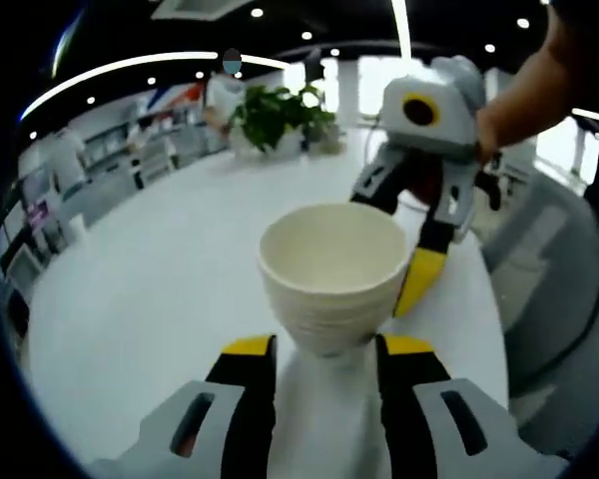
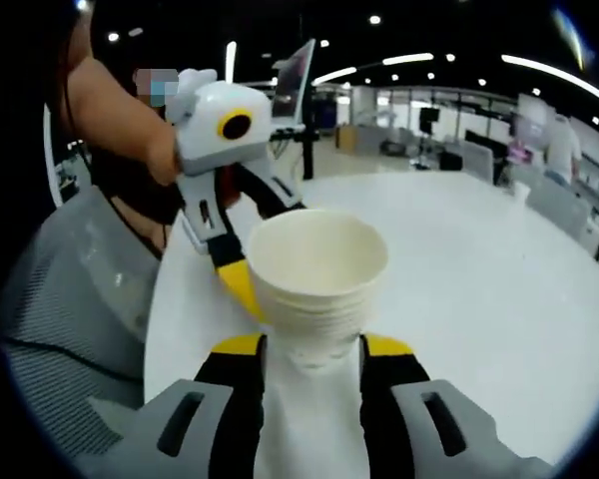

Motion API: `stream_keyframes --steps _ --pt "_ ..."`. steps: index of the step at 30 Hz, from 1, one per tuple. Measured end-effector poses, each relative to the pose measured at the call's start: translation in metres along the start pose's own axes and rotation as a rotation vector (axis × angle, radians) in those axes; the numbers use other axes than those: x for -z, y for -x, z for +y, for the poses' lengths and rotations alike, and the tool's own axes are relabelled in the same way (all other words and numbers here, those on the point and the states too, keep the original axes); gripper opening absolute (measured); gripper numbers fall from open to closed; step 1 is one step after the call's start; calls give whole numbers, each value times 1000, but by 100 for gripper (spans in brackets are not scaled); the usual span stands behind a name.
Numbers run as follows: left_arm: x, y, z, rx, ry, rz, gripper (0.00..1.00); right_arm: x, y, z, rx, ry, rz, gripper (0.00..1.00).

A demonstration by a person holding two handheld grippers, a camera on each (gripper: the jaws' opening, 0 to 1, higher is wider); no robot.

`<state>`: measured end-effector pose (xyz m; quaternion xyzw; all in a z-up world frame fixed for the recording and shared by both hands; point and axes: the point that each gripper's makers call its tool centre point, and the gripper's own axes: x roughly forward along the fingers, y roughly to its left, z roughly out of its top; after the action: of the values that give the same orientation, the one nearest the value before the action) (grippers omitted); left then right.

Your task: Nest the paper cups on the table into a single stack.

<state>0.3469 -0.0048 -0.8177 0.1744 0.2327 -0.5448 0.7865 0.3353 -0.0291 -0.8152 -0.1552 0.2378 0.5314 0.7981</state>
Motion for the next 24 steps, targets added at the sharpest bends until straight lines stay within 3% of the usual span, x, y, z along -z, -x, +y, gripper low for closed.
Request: stream_keyframes --steps 14,22,24 --pt "-8 -1 6 33 -16 10 35 -8 -3 -11 0 -21 -24 32" --pt "-29 -2 37 29 -28 3 34 -30 -3 -42 16 -13 -51 31" --pt "-35 -5 50 18 -18 -5 34 -37 -4 -57 18 -2 -52 31"
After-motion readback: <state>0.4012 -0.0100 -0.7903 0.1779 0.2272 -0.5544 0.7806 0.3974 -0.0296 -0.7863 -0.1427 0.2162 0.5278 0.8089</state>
